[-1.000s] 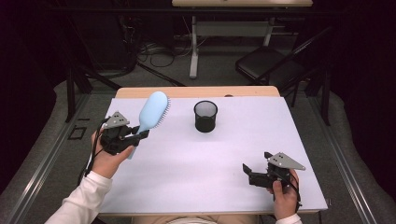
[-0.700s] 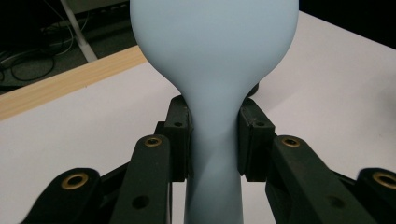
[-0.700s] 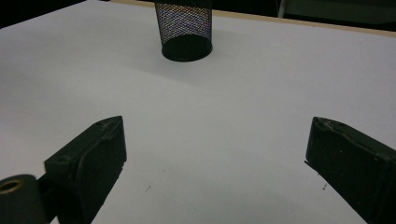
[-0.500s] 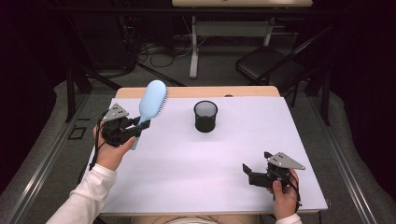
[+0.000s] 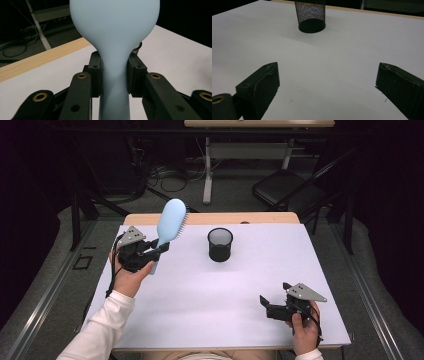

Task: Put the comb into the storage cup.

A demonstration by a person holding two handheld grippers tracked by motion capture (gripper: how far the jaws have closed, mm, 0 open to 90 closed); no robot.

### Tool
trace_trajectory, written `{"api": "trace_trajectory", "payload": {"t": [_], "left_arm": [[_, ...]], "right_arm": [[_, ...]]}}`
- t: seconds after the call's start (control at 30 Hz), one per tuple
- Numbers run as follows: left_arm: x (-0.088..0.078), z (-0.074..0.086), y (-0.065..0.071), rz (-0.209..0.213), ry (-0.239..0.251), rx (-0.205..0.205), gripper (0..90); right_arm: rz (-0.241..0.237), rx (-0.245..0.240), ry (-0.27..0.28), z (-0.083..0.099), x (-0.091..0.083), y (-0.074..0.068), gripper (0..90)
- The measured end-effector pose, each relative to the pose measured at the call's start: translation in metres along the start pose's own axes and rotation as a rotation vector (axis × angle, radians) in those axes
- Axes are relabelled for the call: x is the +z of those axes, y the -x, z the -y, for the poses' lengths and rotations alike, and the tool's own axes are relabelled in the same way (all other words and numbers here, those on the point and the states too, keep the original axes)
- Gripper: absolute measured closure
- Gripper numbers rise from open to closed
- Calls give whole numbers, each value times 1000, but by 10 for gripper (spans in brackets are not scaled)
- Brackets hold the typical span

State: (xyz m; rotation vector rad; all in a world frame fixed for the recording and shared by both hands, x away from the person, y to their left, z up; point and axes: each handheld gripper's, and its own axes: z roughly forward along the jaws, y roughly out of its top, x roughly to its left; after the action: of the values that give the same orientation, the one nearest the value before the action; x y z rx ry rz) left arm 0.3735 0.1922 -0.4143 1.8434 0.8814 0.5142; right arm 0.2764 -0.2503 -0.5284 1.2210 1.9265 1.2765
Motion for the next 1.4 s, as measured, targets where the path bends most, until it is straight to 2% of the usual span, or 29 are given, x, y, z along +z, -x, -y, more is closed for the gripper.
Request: {"api": "trace_trajectory", "payload": {"t": [0.7, 1.03, 1.1, 1.4], "left_arm": [[30, -15, 24, 63, 54, 5, 698], [38, -17, 32, 75, 66, 11, 698], [39, -18, 33, 80, 74, 4, 698], [48, -18, 43, 91, 84, 15, 698]], "right_arm": [[-6, 7, 1, 0, 0, 1, 47], [-9, 8, 5, -2, 0, 3, 47], [-11, 21, 9, -3, 0, 2, 47], [-29, 20, 18, -12, -3, 3, 47]]}}
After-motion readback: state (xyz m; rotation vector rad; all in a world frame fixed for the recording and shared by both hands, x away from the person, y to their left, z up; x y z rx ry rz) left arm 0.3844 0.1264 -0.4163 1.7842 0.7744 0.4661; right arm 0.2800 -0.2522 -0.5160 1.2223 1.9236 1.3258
